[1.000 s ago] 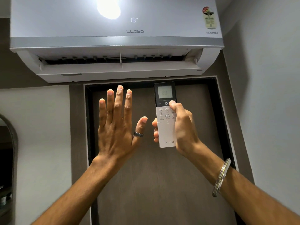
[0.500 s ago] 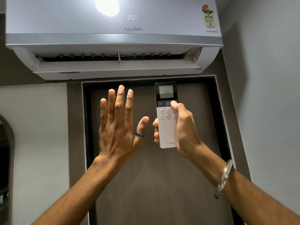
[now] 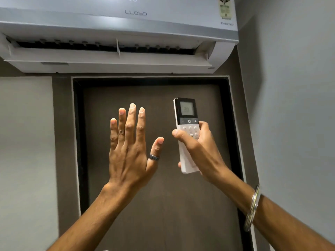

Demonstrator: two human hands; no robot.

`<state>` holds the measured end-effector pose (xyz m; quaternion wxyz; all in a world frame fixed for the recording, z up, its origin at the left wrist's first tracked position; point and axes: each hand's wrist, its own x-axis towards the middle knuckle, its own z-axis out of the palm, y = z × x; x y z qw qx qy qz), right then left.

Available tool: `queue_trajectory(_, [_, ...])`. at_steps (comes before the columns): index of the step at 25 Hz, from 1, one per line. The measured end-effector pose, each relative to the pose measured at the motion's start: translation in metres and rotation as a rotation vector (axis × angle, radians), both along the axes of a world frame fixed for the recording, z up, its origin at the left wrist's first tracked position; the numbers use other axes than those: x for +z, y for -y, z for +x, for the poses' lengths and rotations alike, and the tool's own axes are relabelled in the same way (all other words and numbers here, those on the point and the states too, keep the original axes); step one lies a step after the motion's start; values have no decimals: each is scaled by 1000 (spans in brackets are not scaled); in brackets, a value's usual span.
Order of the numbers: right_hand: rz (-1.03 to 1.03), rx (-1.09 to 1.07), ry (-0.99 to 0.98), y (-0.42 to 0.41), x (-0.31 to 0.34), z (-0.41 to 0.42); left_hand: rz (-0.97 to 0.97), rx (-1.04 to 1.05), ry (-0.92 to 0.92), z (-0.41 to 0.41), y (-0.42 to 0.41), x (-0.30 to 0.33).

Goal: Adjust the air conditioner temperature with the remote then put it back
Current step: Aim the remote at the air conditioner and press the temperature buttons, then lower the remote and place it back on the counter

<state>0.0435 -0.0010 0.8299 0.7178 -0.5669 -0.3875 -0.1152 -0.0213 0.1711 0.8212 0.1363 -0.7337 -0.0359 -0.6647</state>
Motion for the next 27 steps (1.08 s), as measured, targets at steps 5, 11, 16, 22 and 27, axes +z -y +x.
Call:
queue_trajectory(5, [-271,-189,-104,32,-133,17,-79,-100,-221,26,18,-139])
queue_trajectory(11, [-321,-287,-871,81,-365,39,-237,-182,-813,30,64,-361])
queue_trajectory(16, [-235,-475,-1500,143,-545,28,-253,-308,-1230,32,117,-508])
queue_trajectory(22, [-219,-723,-1914,199,-760,17,-293,-342,-1601,40,162,-704])
queue_trajectory(27, [-327,-994,-1861,200,-925,63,-305,-300,-1754,66,173,-861])
